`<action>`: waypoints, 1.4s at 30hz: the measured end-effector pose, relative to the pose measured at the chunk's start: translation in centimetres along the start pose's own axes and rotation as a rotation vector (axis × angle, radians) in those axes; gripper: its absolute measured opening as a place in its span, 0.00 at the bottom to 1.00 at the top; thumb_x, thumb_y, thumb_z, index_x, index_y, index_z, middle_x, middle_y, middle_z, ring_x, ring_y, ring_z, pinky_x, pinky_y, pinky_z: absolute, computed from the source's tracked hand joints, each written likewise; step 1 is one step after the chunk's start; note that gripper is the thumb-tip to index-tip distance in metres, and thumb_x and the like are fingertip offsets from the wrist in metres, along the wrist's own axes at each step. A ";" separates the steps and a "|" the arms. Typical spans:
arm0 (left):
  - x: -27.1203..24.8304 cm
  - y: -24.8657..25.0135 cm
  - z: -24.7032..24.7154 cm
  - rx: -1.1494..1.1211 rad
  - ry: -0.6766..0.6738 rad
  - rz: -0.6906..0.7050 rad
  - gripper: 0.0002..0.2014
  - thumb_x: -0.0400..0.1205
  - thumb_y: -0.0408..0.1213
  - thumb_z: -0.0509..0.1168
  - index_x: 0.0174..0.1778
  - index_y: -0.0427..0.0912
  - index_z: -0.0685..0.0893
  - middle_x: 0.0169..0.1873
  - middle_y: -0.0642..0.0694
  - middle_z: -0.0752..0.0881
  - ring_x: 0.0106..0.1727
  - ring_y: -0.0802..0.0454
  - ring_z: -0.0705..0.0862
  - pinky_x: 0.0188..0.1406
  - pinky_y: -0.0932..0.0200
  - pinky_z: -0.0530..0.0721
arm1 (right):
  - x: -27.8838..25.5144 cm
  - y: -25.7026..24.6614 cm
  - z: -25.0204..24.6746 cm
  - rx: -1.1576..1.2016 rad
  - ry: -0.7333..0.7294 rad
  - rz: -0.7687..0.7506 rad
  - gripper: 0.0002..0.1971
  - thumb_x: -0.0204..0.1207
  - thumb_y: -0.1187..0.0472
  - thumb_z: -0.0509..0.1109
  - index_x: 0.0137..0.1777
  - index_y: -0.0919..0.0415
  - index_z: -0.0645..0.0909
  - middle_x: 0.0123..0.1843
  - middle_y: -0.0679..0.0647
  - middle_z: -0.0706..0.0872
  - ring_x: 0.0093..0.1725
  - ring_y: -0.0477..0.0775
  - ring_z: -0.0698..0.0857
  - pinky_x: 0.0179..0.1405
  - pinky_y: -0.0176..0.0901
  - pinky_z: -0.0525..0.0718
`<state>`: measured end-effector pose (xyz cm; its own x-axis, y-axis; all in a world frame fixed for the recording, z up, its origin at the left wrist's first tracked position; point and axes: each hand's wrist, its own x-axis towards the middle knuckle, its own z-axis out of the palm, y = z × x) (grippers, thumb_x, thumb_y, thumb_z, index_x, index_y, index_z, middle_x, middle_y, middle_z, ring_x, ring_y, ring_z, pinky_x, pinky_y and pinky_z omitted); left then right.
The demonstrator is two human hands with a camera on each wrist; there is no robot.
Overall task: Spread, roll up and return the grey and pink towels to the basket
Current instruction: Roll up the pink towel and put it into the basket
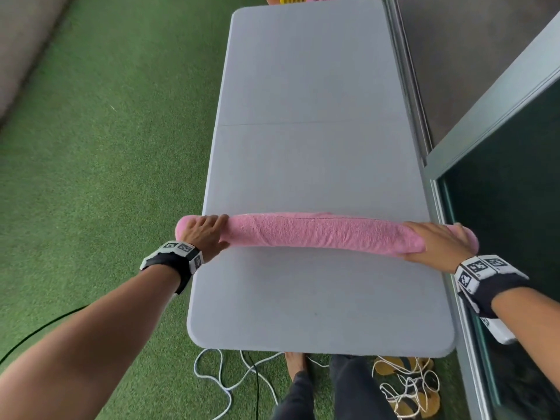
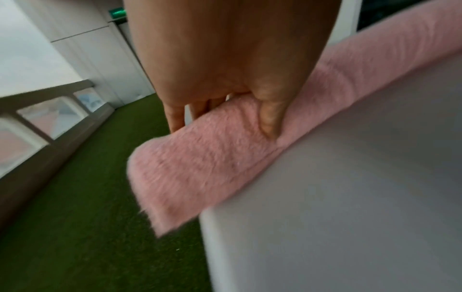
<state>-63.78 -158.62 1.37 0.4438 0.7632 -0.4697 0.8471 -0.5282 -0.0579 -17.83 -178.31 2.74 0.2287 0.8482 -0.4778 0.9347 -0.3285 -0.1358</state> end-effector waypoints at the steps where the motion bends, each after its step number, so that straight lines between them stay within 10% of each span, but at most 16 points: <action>1: 0.0 0.5 -0.3 -0.013 -0.007 -0.022 0.29 0.82 0.53 0.62 0.75 0.44 0.65 0.70 0.41 0.76 0.70 0.40 0.75 0.68 0.42 0.73 | -0.2 -0.3 0.1 0.007 0.008 0.027 0.31 0.63 0.28 0.70 0.65 0.37 0.74 0.62 0.43 0.86 0.57 0.50 0.85 0.60 0.55 0.79; 8: -4.2 8.6 -0.7 -0.331 -0.220 -0.142 0.20 0.84 0.49 0.61 0.66 0.38 0.74 0.58 0.38 0.84 0.57 0.39 0.84 0.58 0.50 0.82 | -3.0 -7.0 3.3 0.257 -0.257 0.248 0.42 0.66 0.30 0.72 0.76 0.54 0.72 0.70 0.64 0.82 0.65 0.67 0.83 0.62 0.52 0.80; 21: -12.7 19.1 5.1 -0.991 -0.253 -0.317 0.26 0.79 0.52 0.69 0.63 0.35 0.75 0.58 0.37 0.83 0.56 0.38 0.82 0.53 0.49 0.82 | -9.9 -16.1 9.8 0.739 -0.054 0.377 0.34 0.70 0.43 0.76 0.70 0.64 0.75 0.66 0.64 0.84 0.63 0.67 0.83 0.60 0.51 0.79; 29: -14.8 21.4 5.6 -0.923 -0.308 -0.263 0.27 0.80 0.48 0.69 0.67 0.35 0.72 0.60 0.37 0.82 0.58 0.39 0.82 0.53 0.51 0.82 | -10.4 -17.2 8.8 0.655 -0.086 0.369 0.35 0.77 0.47 0.71 0.77 0.68 0.65 0.74 0.70 0.76 0.69 0.71 0.78 0.64 0.54 0.76; 36: -17.9 23.7 7.1 -1.093 -0.393 0.187 0.36 0.72 0.59 0.67 0.69 0.35 0.75 0.59 0.38 0.85 0.57 0.41 0.85 0.61 0.44 0.83 | -11.3 -20.6 10.3 0.252 -0.147 0.263 0.76 0.52 0.20 0.73 0.85 0.67 0.37 0.87 0.66 0.48 0.85 0.65 0.53 0.80 0.68 0.52; 42: -22.4 19.6 10.9 -0.871 -0.459 0.062 0.25 0.85 0.46 0.62 0.78 0.45 0.71 0.66 0.40 0.83 0.64 0.43 0.82 0.64 0.52 0.79 | -10.2 -19.9 10.9 0.050 0.083 0.099 0.56 0.58 0.32 0.80 0.77 0.67 0.61 0.70 0.66 0.74 0.66 0.66 0.77 0.63 0.60 0.76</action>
<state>-60.26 -190.15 1.18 0.4940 0.4274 -0.7572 0.8272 0.0372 0.5606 -41.73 -184.94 0.80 0.3432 0.8413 -0.4177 0.8921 -0.4311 -0.1354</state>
